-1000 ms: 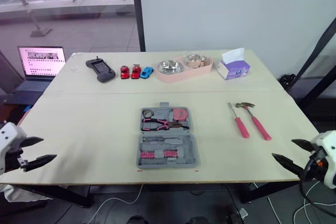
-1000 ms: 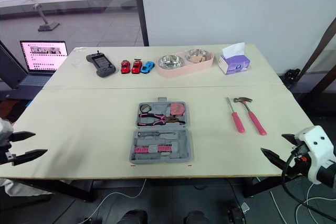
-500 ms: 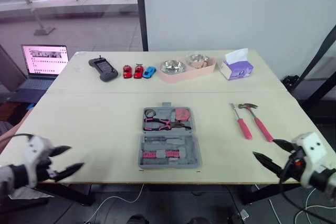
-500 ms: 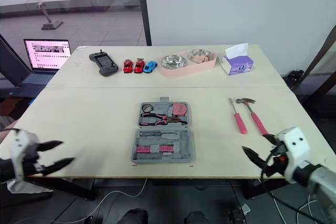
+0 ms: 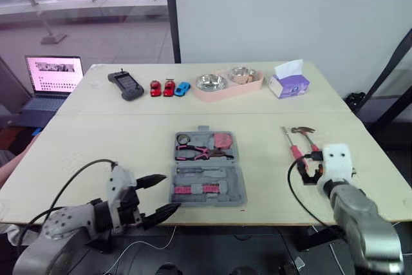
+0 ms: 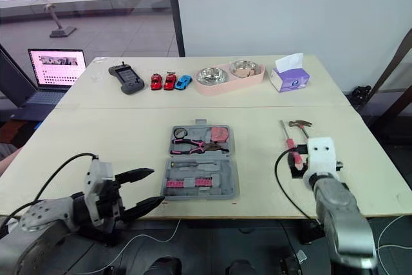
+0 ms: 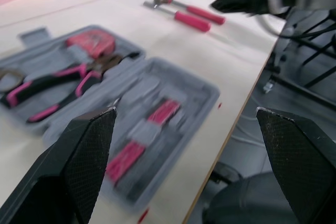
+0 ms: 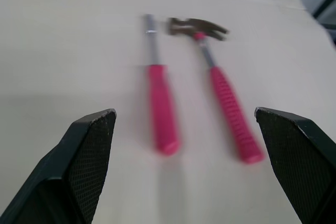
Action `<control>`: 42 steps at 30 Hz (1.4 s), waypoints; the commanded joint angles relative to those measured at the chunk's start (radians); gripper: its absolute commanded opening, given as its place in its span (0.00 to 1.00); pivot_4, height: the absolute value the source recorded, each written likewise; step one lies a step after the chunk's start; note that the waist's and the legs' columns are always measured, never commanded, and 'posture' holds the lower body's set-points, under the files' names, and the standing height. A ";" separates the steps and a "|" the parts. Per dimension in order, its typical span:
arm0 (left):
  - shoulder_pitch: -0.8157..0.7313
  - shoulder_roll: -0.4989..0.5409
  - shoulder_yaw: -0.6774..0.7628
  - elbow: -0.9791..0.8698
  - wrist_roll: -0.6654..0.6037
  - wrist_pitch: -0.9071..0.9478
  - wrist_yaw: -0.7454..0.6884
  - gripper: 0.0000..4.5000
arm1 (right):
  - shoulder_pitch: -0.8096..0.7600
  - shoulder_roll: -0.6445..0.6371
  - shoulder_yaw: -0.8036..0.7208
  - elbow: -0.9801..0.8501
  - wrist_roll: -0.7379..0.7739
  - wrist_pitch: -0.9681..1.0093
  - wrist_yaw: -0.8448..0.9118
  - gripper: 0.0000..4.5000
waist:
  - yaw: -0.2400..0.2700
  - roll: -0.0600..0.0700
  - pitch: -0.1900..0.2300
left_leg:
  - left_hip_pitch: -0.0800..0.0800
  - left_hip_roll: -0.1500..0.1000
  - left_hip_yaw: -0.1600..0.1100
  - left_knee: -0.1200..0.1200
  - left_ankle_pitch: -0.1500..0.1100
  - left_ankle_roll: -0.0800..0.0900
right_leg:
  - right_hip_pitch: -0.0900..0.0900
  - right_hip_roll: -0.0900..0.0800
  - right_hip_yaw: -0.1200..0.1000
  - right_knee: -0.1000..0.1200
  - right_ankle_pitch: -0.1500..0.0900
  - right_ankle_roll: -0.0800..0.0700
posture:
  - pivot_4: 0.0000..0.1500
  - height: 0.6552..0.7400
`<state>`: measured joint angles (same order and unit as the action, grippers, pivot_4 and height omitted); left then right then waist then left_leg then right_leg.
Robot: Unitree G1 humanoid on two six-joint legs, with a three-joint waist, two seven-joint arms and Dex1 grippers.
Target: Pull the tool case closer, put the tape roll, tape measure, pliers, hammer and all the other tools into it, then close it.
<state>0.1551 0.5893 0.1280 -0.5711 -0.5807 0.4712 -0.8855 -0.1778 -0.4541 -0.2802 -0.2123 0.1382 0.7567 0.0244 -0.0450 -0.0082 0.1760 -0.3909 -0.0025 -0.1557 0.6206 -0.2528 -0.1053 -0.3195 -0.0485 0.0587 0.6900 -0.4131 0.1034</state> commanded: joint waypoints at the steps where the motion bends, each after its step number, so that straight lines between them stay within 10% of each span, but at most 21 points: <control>1: -0.011 -0.010 -0.025 -0.047 -0.032 0.013 0.028 0.99 | -0.132 -0.047 -0.008 0.249 -0.029 -0.111 0.029 1.00 | -0.003 0.000 0.000 | 0.000 0.000 0.000 0.000 0.000 0.000 | 0.000 0.000 0.000 0.000 0.000 0.000 | 1.00 1.00; 17: 0.016 -0.026 -0.057 -0.098 -0.003 -0.031 0.116 0.99 | -0.553 -0.125 0.013 1.131 -0.066 -0.295 0.074 1.00 | -0.002 0.001 0.000 | 0.000 0.001 0.010 0.003 0.000 0.000 | 0.000 0.000 0.007 -0.001 0.000 0.000 | 1.00 1.00; 25: 0.045 -0.022 -0.045 -0.085 -0.008 -0.057 0.117 1.00 | -0.557 -0.117 0.000 1.148 -0.037 -0.292 0.093 0.23 | 0.003 0.000 0.000 | 0.000 0.001 0.010 0.004 -0.001 0.002 | 0.000 0.000 0.008 -0.003 0.001 0.002 | 1.00 1.00; 33: 0.054 -0.018 -0.058 -0.020 0.017 -0.109 0.083 1.00 | -0.487 -0.070 -0.050 0.891 0.032 -0.270 0.093 0.11 | -0.001 -0.001 0.000 | 0.000 0.001 0.011 0.003 -0.002 0.003 | 0.000 0.000 0.009 -0.003 0.001 0.002 | 1.00 1.00; 42: 0.013 0.006 -0.048 0.023 0.009 -0.103 0.064 1.00 | -0.203 -0.025 -0.014 -0.037 0.105 0.117 0.067 0.11 | 0.002 0.009 0.006 | -0.002 0.002 0.013 0.001 -0.002 0.004 | -0.004 0.000 0.011 -0.003 0.001 0.003 | 1.00 1.00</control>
<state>0.1811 0.5848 0.0622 -0.5457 -0.5668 0.3781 -0.8097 -0.3988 -0.4833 -0.3012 -0.0572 0.2195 0.7962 0.1018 -0.0427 0.0010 0.1816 -0.3925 -0.0008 -0.1429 0.6218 -0.2550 -0.1013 -0.3235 -0.0487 0.0701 0.6873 -0.4118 0.1059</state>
